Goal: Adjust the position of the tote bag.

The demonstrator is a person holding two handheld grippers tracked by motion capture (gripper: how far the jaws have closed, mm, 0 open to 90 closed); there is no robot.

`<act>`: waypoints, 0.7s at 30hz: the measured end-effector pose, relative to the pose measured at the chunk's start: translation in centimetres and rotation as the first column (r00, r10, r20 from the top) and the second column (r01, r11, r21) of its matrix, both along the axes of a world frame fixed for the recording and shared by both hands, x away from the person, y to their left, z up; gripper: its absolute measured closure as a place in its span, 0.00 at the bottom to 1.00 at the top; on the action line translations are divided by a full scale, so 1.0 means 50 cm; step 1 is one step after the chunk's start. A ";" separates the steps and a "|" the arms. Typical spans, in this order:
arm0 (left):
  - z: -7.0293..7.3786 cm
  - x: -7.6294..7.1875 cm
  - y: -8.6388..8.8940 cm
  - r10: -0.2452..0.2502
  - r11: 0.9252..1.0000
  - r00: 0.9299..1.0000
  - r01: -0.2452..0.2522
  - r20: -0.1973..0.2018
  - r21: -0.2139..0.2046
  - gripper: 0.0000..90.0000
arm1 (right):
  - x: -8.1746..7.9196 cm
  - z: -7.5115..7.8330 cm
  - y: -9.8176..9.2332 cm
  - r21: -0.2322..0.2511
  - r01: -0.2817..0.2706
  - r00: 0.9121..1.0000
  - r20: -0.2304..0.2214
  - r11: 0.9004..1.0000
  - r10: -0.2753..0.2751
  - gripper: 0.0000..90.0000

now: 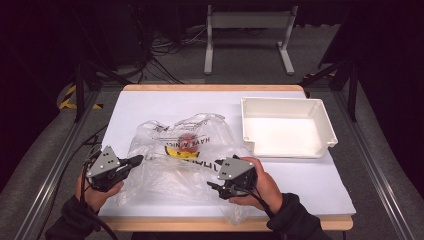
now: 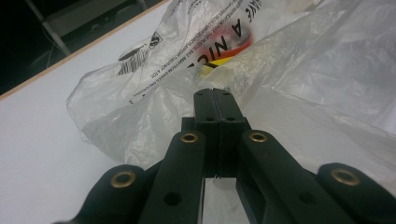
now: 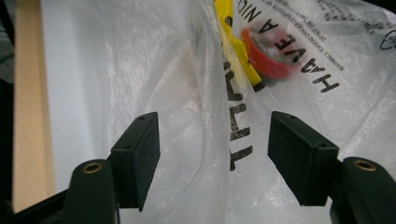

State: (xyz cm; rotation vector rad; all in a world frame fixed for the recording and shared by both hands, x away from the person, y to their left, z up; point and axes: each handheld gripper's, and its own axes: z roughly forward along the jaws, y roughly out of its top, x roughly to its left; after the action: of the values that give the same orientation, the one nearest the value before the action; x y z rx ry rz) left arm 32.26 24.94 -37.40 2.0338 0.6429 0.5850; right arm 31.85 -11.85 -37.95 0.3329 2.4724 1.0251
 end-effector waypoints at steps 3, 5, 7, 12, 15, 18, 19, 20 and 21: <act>0.010 -0.007 0.009 0.011 1.000 1.000 -0.010 0.020 -0.012 1.00 | 0.010 -0.021 0.019 -0.069 0.038 0.999 0.013 0.997 -0.037 0.43; 0.019 -0.011 0.018 0.015 1.000 0.999 -0.014 0.031 -0.027 1.00 | 0.023 -0.034 0.026 -0.103 0.051 0.999 0.018 0.993 -0.049 0.49; 0.023 -0.015 0.022 0.020 0.999 0.999 -0.019 0.037 -0.035 1.00 | 0.038 -0.044 0.028 -0.134 0.099 0.995 0.047 0.986 -0.093 0.65; 0.027 -0.014 0.027 0.022 0.999 0.999 -0.020 0.043 -0.039 1.00 | 0.074 -0.035 0.021 -0.130 0.160 0.983 0.115 0.979 -0.145 0.96; 0.026 -0.012 0.023 0.026 0.999 0.999 -0.025 0.046 -0.028 1.00 | 0.083 -0.016 0.017 -0.103 0.176 0.977 0.136 0.979 -0.162 1.00; 0.028 -0.007 0.019 0.027 0.999 0.998 -0.026 0.051 -0.022 1.00 | 0.091 0.009 0.010 -0.072 0.187 0.973 0.153 0.980 -0.175 1.00; 0.029 -0.005 0.018 0.028 0.999 0.998 -0.026 0.056 -0.020 1.00 | 0.096 0.019 0.008 -0.065 0.193 0.969 0.166 0.979 -0.180 1.00; 0.030 -0.002 0.016 0.032 0.999 0.998 -0.031 0.058 -0.019 1.00 | 0.098 0.025 0.008 -0.063 0.196 0.968 0.170 0.979 -0.183 1.00; 0.031 0.001 0.015 0.035 0.999 0.998 -0.034 0.061 -0.017 1.00 | 0.103 0.034 0.008 -0.061 0.201 0.964 0.187 0.978 -0.186 1.00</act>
State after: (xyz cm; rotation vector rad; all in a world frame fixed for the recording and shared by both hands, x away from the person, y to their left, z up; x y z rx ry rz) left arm 32.30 25.67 -35.83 1.9859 0.6446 0.6581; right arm 37.00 -11.43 -36.23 0.4270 2.2602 0.8347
